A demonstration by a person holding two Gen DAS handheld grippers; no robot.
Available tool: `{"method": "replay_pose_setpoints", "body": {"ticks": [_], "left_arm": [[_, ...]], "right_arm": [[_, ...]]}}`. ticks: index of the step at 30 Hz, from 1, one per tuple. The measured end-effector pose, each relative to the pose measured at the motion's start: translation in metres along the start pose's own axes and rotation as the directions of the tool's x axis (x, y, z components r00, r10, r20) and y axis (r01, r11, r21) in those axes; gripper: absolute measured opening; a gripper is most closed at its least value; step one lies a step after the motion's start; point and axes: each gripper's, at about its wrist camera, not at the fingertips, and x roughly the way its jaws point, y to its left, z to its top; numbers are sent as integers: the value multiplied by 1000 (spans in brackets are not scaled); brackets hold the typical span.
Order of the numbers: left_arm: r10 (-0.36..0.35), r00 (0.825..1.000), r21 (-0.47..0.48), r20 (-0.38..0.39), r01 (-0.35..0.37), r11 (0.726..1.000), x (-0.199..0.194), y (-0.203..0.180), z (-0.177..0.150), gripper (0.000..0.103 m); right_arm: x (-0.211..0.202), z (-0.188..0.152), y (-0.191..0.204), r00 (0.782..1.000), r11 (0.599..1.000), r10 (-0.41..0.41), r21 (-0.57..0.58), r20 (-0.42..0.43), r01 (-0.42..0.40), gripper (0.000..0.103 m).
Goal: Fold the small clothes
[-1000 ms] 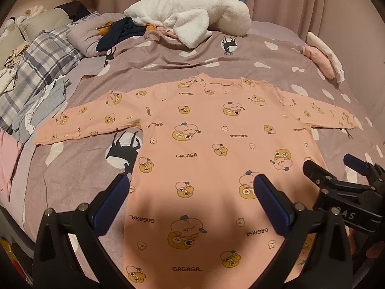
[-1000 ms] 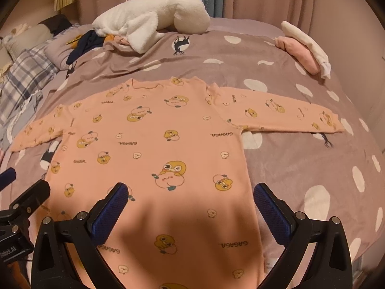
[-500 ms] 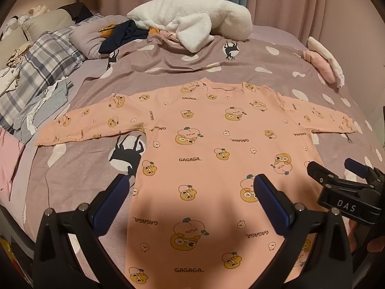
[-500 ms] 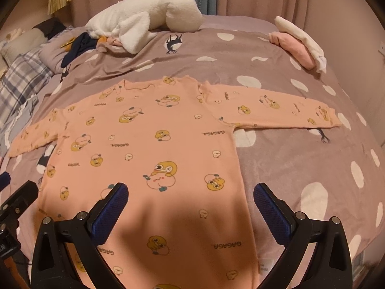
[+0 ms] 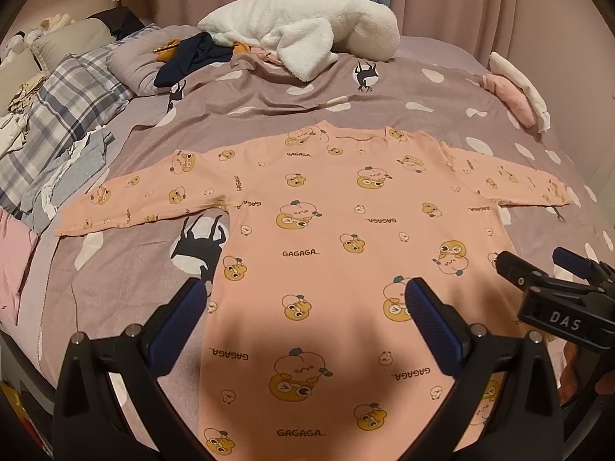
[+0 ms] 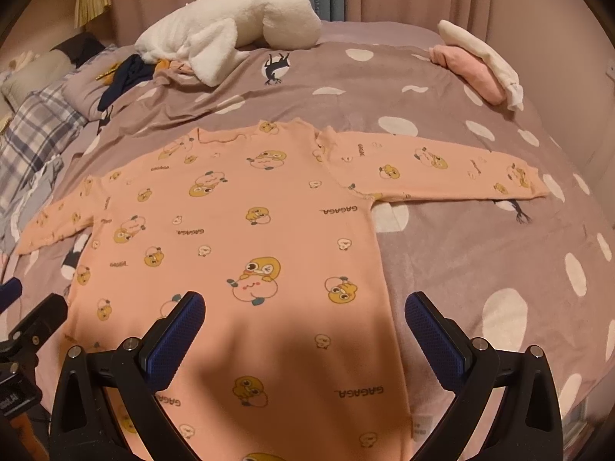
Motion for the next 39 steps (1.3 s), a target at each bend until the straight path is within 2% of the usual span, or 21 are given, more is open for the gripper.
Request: {"method": "replay_pose_setpoints", "body": {"ticks": [4, 8, 12, 16, 19, 21, 24, 30, 35, 36, 39], "left_arm": [[11, 1000, -1, 5, -11, 1000, 2, 1, 1, 103], [22, 1000, 3, 3, -22, 1000, 8, -1, 3, 103], [10, 1000, -23, 16, -10, 1000, 12, 0, 7, 103], [7, 998, -69, 60, -3, 998, 17, 1, 13, 103], [24, 995, -59, 93, -19, 998, 22, -5, 16, 103], [22, 995, -55, 102, -17, 998, 25, -8, 17, 103], [-5, 993, -65, 115, 12, 998, 30, -12, 18, 103], [-57, 992, -84, 111, 66, 994, 43, -20, 19, 103], [-145, 982, -84, 124, 156, 984, 47, -25, 18, 103], [-156, 980, -87, 127, 167, 982, 48, -26, 17, 103], [-168, 978, -91, 128, 180, 979, 52, -27, 18, 103]], "right_arm": [[-5, 0, -7, 999, 1000, 27, 0, 34, -27, 103], [-5, 6, -30, 998, 999, 31, 35, 54, -33, 103], [0, 18, -84, 994, 981, 87, 167, 60, -96, 103], [14, 35, -162, 992, 935, 96, 335, 83, -118, 103], [25, 46, -223, 995, 898, 49, 433, 90, -83, 103], [29, 53, -254, 995, 876, 32, 476, 92, -73, 103], [35, 63, -293, 993, 840, 50, 534, 109, -101, 103], [73, 64, -350, 994, 747, 97, 657, 43, -101, 103], [107, 55, -389, 982, 646, 175, 744, 76, -173, 102], [109, 53, -391, 977, 636, 186, 746, 100, -197, 102], [114, 58, -390, 962, 654, 224, 707, 158, -268, 102]]}}
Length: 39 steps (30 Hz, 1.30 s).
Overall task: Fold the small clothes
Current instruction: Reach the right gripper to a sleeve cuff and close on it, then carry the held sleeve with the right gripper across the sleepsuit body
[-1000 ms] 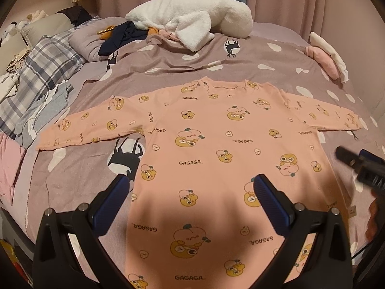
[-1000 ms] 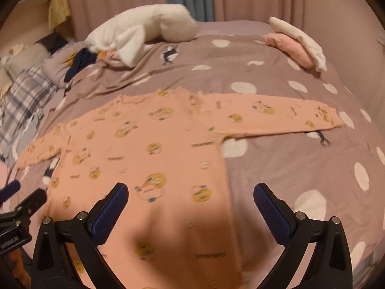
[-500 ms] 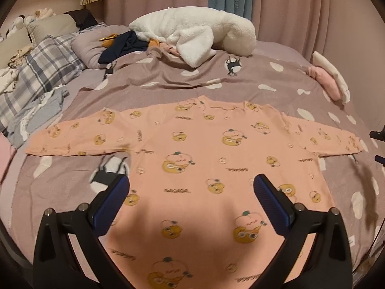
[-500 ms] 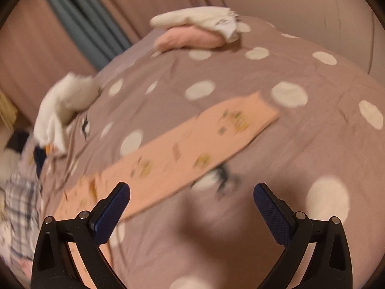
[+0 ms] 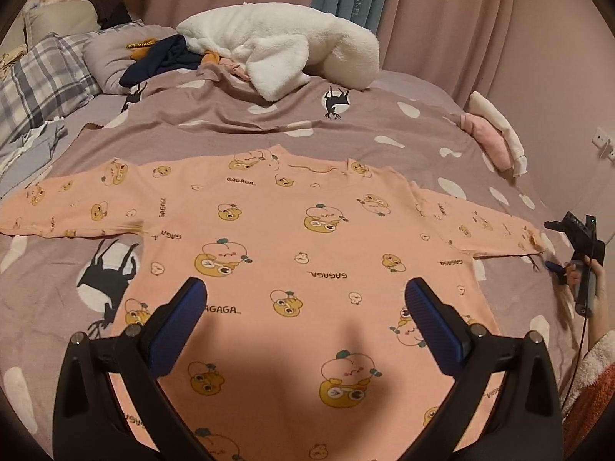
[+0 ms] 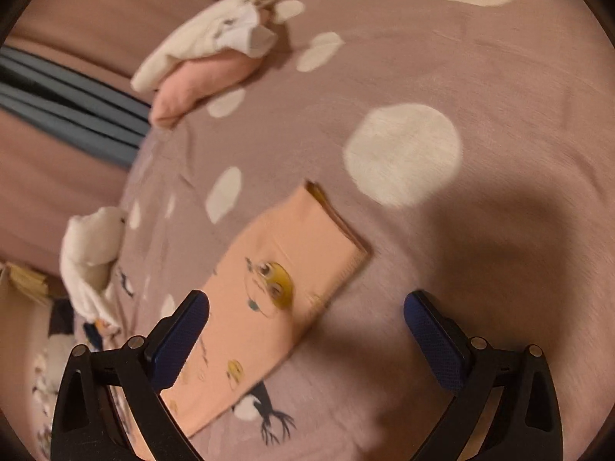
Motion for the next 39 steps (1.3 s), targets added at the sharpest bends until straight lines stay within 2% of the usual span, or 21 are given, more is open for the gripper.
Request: {"method": "replay_pose_setpoints", "body": {"ticks": [5, 7, 8, 9, 10, 11, 14, 17, 20, 23, 27, 29, 31, 34, 39], "left_arm": [[22, 999, -3, -32, -22, 1000, 14, 1, -2, 103], [28, 999, 4, -40, -28, 1000, 18, 0, -3, 103], [30, 999, 6, -40, -29, 1000, 18, 0, -4, 103], [30, 999, 8, -38, -30, 1000, 18, 0, -5, 103], [31, 999, 9, -37, -31, 999, 19, 0, -5, 103], [31, 999, 11, -38, -30, 999, 19, 0, -5, 103], [36, 999, 16, -37, -36, 999, 18, 3, -5, 103], [53, 998, 16, -24, -53, 998, 16, 5, -3, 103], [51, 999, 15, -18, -51, 999, 11, 7, -2, 103], [52, 999, 2, -4, -52, 999, 3, 11, 0, 103], [56, 998, -14, -2, -56, 998, -6, 19, 2, 103], [77, 997, -9, -4, -77, 997, -11, 23, 3, 103], [103, 995, -5, 6, -103, 995, -17, 30, 5, 103], [119, 992, -46, 31, -118, 992, -29, 44, 8, 103], [130, 990, -110, 48, -124, 986, -50, 67, 12, 103]], "right_arm": [[12, 7, 2, 995, 995, 87, -43, 40, -86, 102], [15, 10, 1, 988, 989, 146, -25, 49, -144, 91], [19, 12, -1, 986, 987, 163, -7, 37, -163, 71], [25, 13, -3, 986, 986, 164, 12, 15, -164, 56], [32, 13, -6, 990, 989, 142, 32, -20, -141, 29], [38, 12, -7, 993, 993, 110, 36, -34, -109, 12], [35, 10, -5, 994, 994, 106, 20, 2, -106, 8], [29, 7, 9, 999, 998, 21, -56, 28, -19, 7], [24, 7, 24, 997, 995, -57, -78, 53, 61, 7], [15, 5, 42, 994, 990, -74, -113, 78, 83, 7], [4, -4, 75, 992, 975, -80, -198, 96, 97, 7], [1, -10, 92, 995, 973, -53, -222, 86, 71, 7], [1, -17, 108, 993, 967, -66, -240, 94, 87, 7], [8, -27, 129, 997, 962, -40, -265, 68, 57, 7], [19, -53, 171, 998, 944, -38, -325, 47, 52, 7]]}}
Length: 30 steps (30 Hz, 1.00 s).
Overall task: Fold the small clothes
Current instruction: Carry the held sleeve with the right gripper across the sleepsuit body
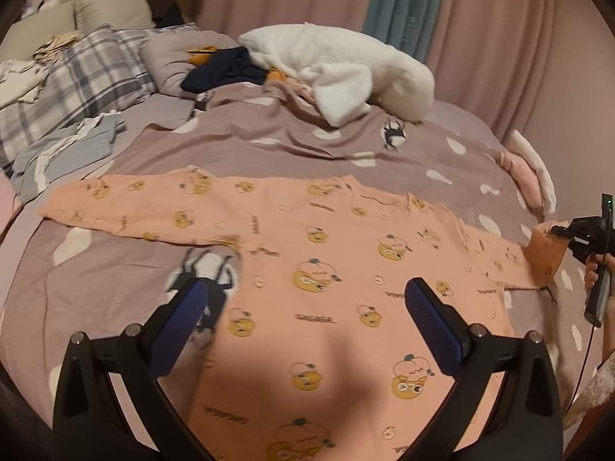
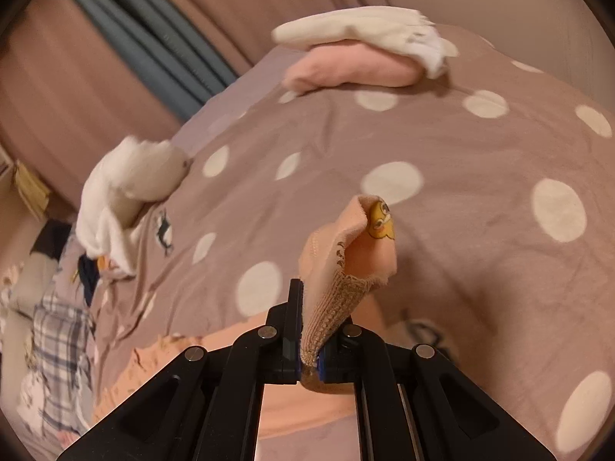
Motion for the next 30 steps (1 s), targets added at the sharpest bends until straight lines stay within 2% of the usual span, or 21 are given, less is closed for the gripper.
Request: {"method": "replay_pose_setpoints", "body": {"ticks": [3, 6, 12, 17, 21, 27, 30], "left_arm": [[31, 999, -40, -15, -31, 999, -5, 13, 0, 103], [17, 999, -69, -38, -20, 997, -9, 23, 2, 103], [64, 998, -68, -15, -65, 996, -28, 40, 7, 103], [30, 998, -119, -55, -36, 992, -33, 60, 7, 103], [71, 995, -118, -63, -78, 990, -35, 68, 5, 103], [32, 994, -144, -101, -46, 988, -38, 85, 5, 103], [48, 994, -177, -97, -65, 982, -43, 99, 6, 103]], "right_arm": [[8, -12, 29, 1000, 999, 9, -42, -19, -10, 7], [17, -24, 52, 999, 998, 25, -55, -42, -27, 7], [41, -52, 96, 995, 994, 31, -104, -91, -41, 7], [53, -74, 133, 992, 985, 34, -163, -119, -53, 7], [68, -97, 161, 984, 980, 78, -170, -158, -105, 7], [87, -135, 210, 974, 968, 102, -204, -203, -144, 7], [99, -152, 239, 965, 958, 123, -227, -233, -177, 7]]}}
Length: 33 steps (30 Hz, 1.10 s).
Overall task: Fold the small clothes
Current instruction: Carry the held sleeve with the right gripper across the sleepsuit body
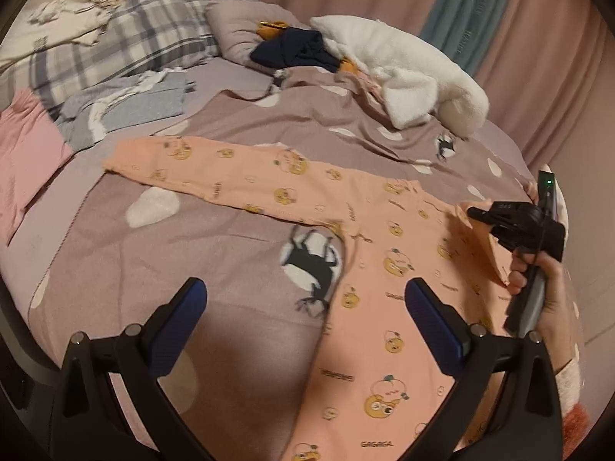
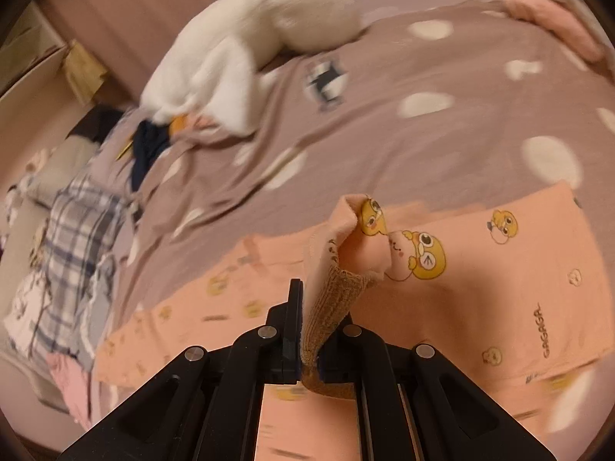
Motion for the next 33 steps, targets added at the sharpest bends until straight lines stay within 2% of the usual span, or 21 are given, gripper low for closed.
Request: {"method": "replay_pose_setpoints", "body": {"ticks": [6, 11, 19, 23, 33], "left_arm": [[16, 1000, -43, 15, -15, 999, -11, 25, 7, 103], [38, 999, -70, 20, -36, 997, -15, 44, 10, 103], [105, 994, -112, 41, -100, 989, -20, 70, 14, 103], [165, 984, -127, 67, -156, 980, -25, 76, 16, 103], [187, 980, -150, 61, -176, 973, -23, 84, 18, 103]], "right_arm": [[37, -13, 51, 998, 998, 27, -52, -60, -30, 7], [56, -24, 75, 995, 997, 35, -66, -92, -42, 7], [72, -33, 101, 992, 995, 37, -89, -118, -48, 7], [78, -34, 112, 993, 994, 23, -101, -118, -35, 7], [84, -40, 129, 990, 991, 36, -124, -134, -52, 7]]}}
